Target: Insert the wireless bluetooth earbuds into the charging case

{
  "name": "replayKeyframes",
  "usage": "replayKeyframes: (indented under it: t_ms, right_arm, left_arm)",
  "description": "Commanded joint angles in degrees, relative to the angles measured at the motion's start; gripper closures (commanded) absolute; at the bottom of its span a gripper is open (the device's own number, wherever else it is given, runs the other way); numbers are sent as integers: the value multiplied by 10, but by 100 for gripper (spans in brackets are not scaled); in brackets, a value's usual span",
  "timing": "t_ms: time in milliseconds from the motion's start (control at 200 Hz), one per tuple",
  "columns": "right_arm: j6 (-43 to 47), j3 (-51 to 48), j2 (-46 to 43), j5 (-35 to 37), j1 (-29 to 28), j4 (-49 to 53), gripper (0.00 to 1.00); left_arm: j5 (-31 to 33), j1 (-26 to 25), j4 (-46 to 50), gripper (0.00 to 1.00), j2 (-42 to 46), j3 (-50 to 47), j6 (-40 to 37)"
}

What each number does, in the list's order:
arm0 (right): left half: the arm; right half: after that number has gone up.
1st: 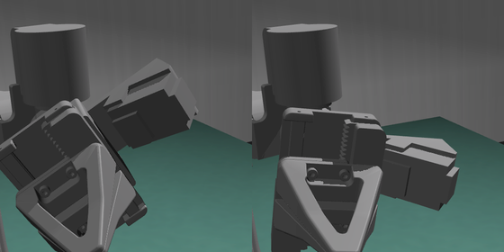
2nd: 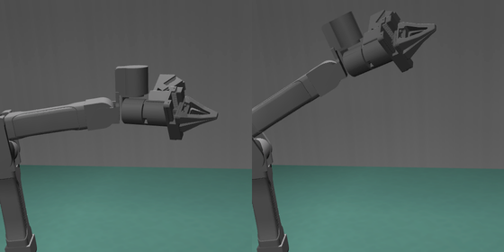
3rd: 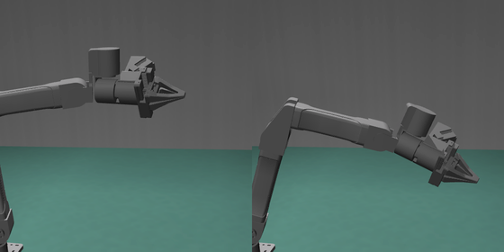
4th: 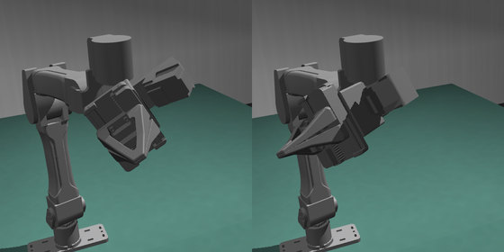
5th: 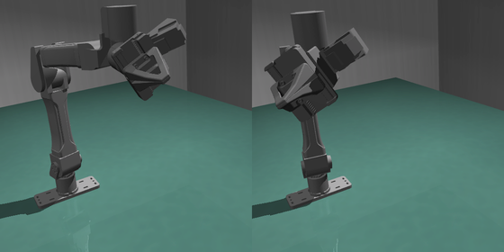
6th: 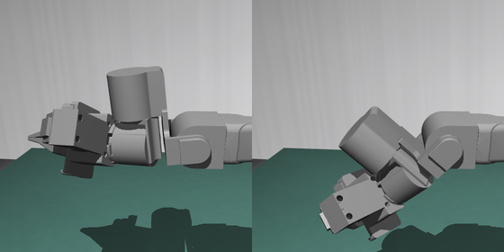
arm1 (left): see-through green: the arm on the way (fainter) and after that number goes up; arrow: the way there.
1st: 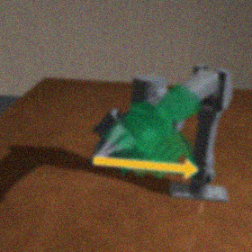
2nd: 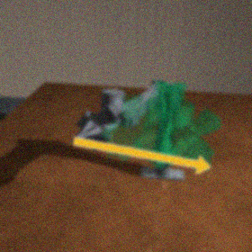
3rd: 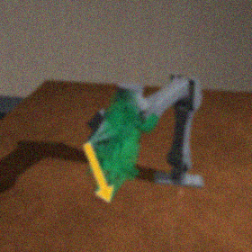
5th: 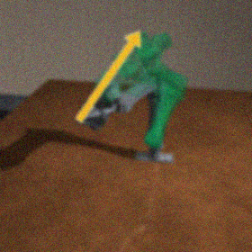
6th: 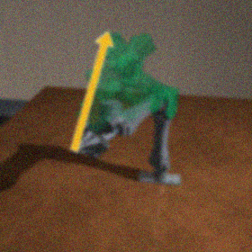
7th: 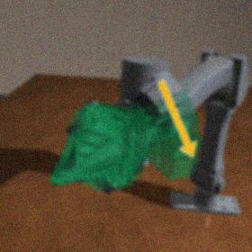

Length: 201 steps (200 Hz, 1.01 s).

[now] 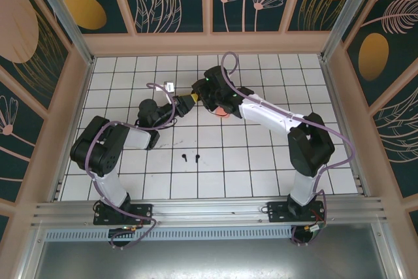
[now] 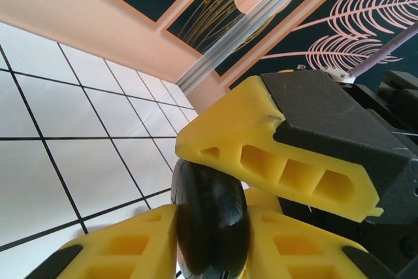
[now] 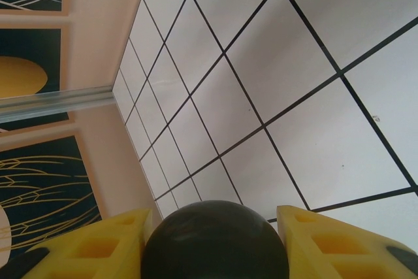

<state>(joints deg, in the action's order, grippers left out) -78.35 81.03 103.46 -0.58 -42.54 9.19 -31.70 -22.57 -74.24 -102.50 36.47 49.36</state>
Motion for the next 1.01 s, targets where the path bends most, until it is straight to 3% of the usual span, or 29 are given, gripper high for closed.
replayKeyframes:
  t_ms: [0, 130, 290, 415, 500, 726, 1001]
  right_arm:
    - [1, 20, 10, 6, -5, -8, 54]
    - [2, 21, 9, 6, -7, -8, 54]
    - [10, 24, 4, 7, -9, -11, 51]
    - [27, 35, -5, 12, -7, -3, 31]
    - [48, 44, -21, 31, -3, 15, 25]
    - [137, -35, -116, 60, 19, -5, 24]
    - [342, -212, -254, -4, 71, -91, 24]
  left_arm:
    - [-14, -3, -2, 72, -10, 12, -8]
    - [-14, -3, 1, 81, -12, 14, -10]
    - [-17, -3, 4, 100, -12, 18, -10]
    - [-19, -3, 6, 100, -9, 18, -9]
    - [-19, -3, 10, 100, 1, 16, -10]
    - [-18, -3, 56, 100, 37, 16, -33]
    - [-79, -2, 152, 100, 82, 34, -91]
